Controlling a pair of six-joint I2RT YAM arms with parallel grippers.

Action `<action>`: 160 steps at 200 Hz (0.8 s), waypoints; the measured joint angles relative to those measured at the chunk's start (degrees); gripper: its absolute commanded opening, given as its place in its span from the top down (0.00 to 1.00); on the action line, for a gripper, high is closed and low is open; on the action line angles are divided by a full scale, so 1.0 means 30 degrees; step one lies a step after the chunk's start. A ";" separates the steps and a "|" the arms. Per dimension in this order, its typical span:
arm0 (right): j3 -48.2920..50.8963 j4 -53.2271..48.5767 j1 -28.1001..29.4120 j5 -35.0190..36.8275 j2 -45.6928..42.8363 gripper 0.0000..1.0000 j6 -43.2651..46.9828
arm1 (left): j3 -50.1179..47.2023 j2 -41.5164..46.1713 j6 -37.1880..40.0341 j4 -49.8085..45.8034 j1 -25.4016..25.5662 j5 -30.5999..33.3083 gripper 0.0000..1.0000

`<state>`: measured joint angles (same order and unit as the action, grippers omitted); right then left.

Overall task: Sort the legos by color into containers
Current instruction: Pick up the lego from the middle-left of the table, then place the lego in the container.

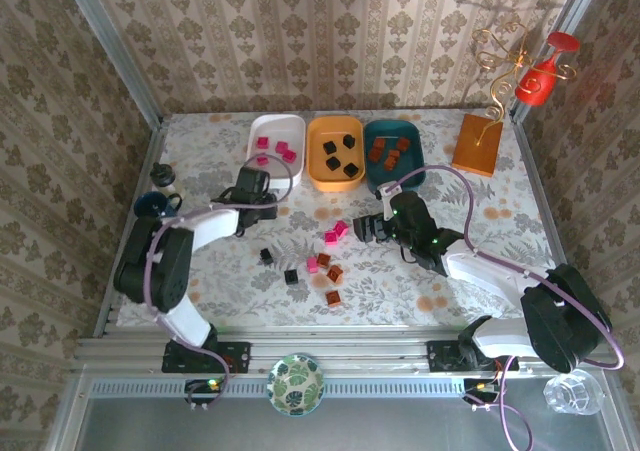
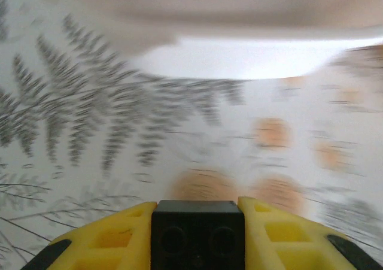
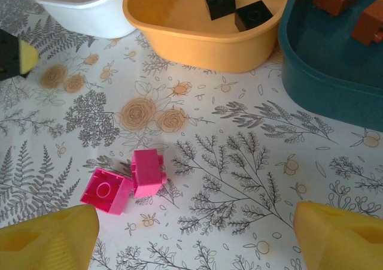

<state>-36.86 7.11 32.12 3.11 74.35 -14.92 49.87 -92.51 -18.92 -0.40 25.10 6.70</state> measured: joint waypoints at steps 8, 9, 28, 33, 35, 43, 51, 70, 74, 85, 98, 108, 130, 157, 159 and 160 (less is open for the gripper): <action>0.0000 0.0007 0.0000 0.0160 -0.0029 0.13 0.0000 | 0.0015 0.0838 0.0051 0.0372 0.0794 -0.0007 0.68; 0.0000 0.0007 0.0000 0.0182 -0.0036 0.13 0.0000 | 0.0022 0.0903 0.0051 0.0408 0.0867 -0.0007 0.68; 0.0007 0.0007 0.0007 0.0568 -0.0168 0.12 -0.0007 | 0.0838 0.1639 0.0248 0.1508 0.2419 -0.0270 0.69; 0.0007 0.0007 0.0015 0.0656 -0.0219 0.11 -0.0007 | 0.1282 0.1472 0.0270 0.1654 0.2637 -0.0342 0.69; 0.0007 0.0015 0.0015 0.0692 -0.0240 0.11 -0.0015 | 0.1508 0.1311 0.0291 0.1712 0.2710 -0.0379 0.69; 0.0007 0.0015 0.0007 0.0831 -0.0342 0.10 -0.0007 | 0.2448 0.0670 0.0357 0.1843 0.2871 -0.0503 0.69; 0.0007 0.0015 0.0007 0.0896 -0.0430 0.07 0.0000 | 0.3570 -0.0211 0.0415 0.1967 0.2907 -0.0583 0.69; 0.0015 0.0022 0.0015 0.0962 -0.0576 0.03 -0.0007 | 0.6331 -0.2747 0.0627 0.2113 0.2885 -0.0692 0.68; 0.0015 0.0022 0.0015 0.0969 -0.0590 0.02 0.0007 | 0.6951 -0.3279 0.0678 0.2069 0.2885 -0.0729 0.68; 0.0044 0.0029 0.0007 0.0984 -0.0634 0.00 0.0007 | 0.8728 -0.4932 0.0801 0.1756 0.2863 -0.0780 0.66; 0.0124 0.0044 0.0015 0.0991 -0.0707 0.00 -0.0007 | 1.0775 -0.6798 0.0969 0.1333 0.2863 -0.0809 0.63; 0.0226 0.0080 0.0015 0.0998 -0.0787 0.00 0.0000 | 1.2276 -0.8051 0.1071 0.0809 0.2856 -0.0889 0.57; 0.0444 0.0109 0.0015 0.1071 -0.1129 0.00 0.0000 | 1.5511 -1.0513 0.1559 -0.0678 0.2856 -0.1195 0.42; 0.0517 0.0146 0.0007 0.1304 -0.1443 0.00 0.0000 | 1.7602 -1.1526 0.1989 -0.2433 0.2856 -0.1494 0.33; 0.0517 0.0146 0.0007 0.1319 -0.1450 0.00 0.0000 | 1.7602 -1.1475 0.1974 -0.2499 0.2856 -0.1486 0.32; 0.0525 0.0146 0.0015 0.1326 -0.1450 0.00 0.0000 | 1.7602 -1.1460 0.1974 -0.2535 0.2856 -0.1494 0.32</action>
<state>-35.29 7.55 32.16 7.09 70.00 -14.92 102.67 -126.89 -12.99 -8.01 33.67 2.22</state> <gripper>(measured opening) 0.999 0.659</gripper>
